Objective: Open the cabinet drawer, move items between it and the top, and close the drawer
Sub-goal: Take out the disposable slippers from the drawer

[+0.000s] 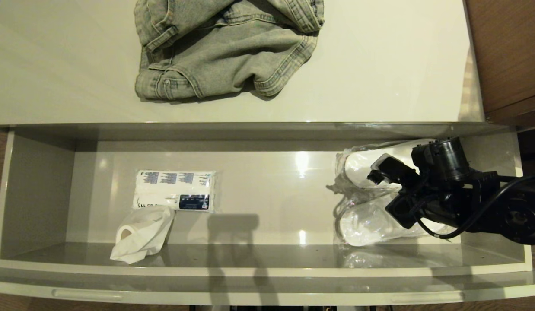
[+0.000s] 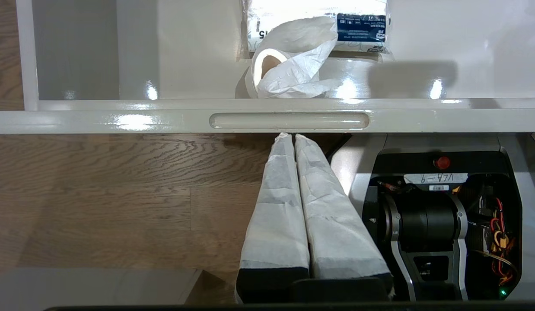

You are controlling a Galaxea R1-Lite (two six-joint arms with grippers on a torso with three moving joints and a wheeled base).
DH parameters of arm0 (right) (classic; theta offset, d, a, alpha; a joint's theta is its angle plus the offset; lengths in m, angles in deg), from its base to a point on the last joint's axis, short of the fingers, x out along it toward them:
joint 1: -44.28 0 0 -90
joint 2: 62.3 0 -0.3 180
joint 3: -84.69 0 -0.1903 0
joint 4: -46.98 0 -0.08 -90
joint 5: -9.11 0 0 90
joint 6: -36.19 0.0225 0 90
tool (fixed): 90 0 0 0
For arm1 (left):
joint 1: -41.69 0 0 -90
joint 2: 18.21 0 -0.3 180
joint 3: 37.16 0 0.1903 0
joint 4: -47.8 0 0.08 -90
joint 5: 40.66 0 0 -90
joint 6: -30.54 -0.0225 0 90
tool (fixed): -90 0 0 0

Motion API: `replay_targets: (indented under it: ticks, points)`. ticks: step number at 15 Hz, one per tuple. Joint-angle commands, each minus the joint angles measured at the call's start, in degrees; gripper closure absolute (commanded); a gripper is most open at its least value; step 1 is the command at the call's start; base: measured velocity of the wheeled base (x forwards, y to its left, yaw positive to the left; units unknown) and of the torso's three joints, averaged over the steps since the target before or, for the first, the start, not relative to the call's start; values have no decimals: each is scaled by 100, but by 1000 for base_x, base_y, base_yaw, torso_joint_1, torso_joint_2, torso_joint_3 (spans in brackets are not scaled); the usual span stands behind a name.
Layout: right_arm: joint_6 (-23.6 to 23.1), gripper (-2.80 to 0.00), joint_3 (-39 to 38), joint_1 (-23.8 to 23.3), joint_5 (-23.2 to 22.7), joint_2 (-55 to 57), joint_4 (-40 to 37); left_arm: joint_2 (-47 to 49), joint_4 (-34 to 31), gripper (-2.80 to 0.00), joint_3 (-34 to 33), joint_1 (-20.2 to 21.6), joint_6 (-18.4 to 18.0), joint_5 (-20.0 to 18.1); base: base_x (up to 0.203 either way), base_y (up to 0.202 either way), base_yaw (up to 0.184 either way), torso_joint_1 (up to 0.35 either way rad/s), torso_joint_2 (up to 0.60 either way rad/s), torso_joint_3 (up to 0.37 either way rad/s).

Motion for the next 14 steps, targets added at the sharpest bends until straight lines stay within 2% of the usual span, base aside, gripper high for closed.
replay_targets:
  ticks: [1,5,6,9,14]
  points:
    - [-301,0,9,-40,-194,-10,14,-2,-6,0,0,0,1,2,0,0,0,0,0,0]
    - [-391,0,83,-55,-247,189,31,-2,1,0,0,0,1,2,0,0,0,0,0,0]
    - [-577,0,101,-55,-265,208,21,-2,1,0,0,0,1,2,0,0,0,0,0,0]
    - [-756,0,164,-158,-261,446,10,-2,1,0,-2,0,1,2,0,0,0,0,0,0]
    - [-868,0,437,-248,-269,813,155,-2,1,0,-2,0,1,2,0,0,0,0,0,0]
